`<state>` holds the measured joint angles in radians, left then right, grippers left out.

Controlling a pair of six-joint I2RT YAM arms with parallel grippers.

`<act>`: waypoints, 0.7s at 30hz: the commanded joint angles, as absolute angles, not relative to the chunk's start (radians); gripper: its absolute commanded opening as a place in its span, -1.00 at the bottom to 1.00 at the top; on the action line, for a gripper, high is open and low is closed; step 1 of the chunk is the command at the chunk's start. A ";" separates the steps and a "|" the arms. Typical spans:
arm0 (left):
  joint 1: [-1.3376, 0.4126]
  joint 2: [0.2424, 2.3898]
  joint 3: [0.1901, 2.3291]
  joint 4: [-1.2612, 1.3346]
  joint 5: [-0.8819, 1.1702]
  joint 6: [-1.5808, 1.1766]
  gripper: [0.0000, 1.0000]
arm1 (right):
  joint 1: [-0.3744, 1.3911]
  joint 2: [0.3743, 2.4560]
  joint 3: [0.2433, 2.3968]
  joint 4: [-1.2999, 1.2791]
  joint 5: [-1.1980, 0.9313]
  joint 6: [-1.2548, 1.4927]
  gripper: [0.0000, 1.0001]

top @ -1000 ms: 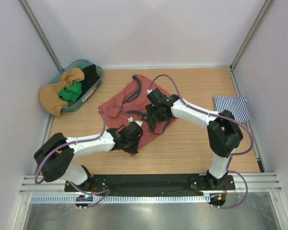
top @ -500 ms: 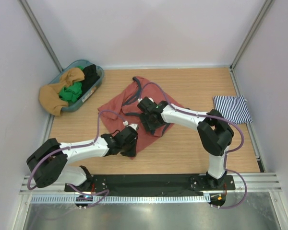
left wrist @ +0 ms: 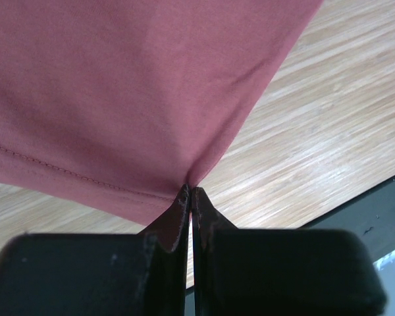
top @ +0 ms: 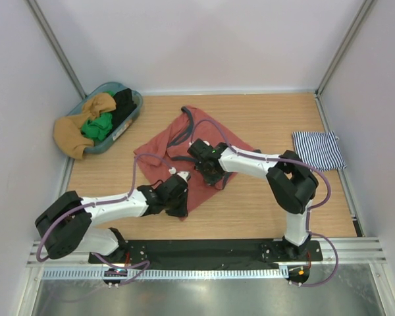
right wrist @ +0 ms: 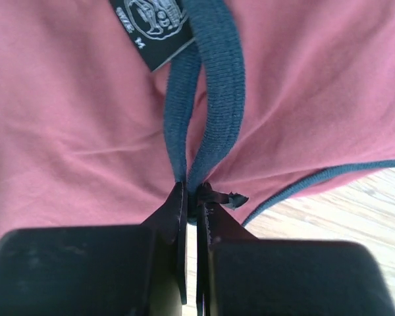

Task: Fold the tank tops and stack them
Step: Flatten the tank top out

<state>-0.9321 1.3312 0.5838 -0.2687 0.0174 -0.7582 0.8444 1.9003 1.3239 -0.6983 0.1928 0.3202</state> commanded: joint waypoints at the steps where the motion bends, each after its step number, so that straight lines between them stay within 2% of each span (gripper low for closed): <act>1: -0.937 1.304 0.557 -0.216 0.074 -0.769 -1.00 | 0.832 1.872 1.371 -0.745 0.252 0.313 -0.98; 7: -0.950 1.296 0.506 -0.186 0.087 -0.792 -1.00 | 0.680 1.845 1.570 -0.801 0.151 0.265 -0.98; 11: -0.957 1.299 0.494 -0.169 0.084 -0.795 -1.00 | 0.459 1.913 1.753 -0.841 0.126 0.271 -0.98; 16: -0.971 1.319 0.488 -0.152 0.086 -0.801 -1.00 | 0.080 2.040 1.920 -0.793 0.103 0.441 -0.95; 18: -0.982 1.330 0.491 -0.149 0.092 -0.804 -1.00 | -0.018 2.100 1.954 -0.734 0.057 0.488 -0.44; 20: -0.991 1.338 0.494 -0.147 0.097 -0.805 -1.00 | -0.037 2.147 2.050 -0.767 0.069 0.518 0.50; 21: -1.000 1.339 0.494 -0.147 0.097 -0.810 -1.00 | -0.037 2.158 2.069 -0.805 0.084 0.512 0.54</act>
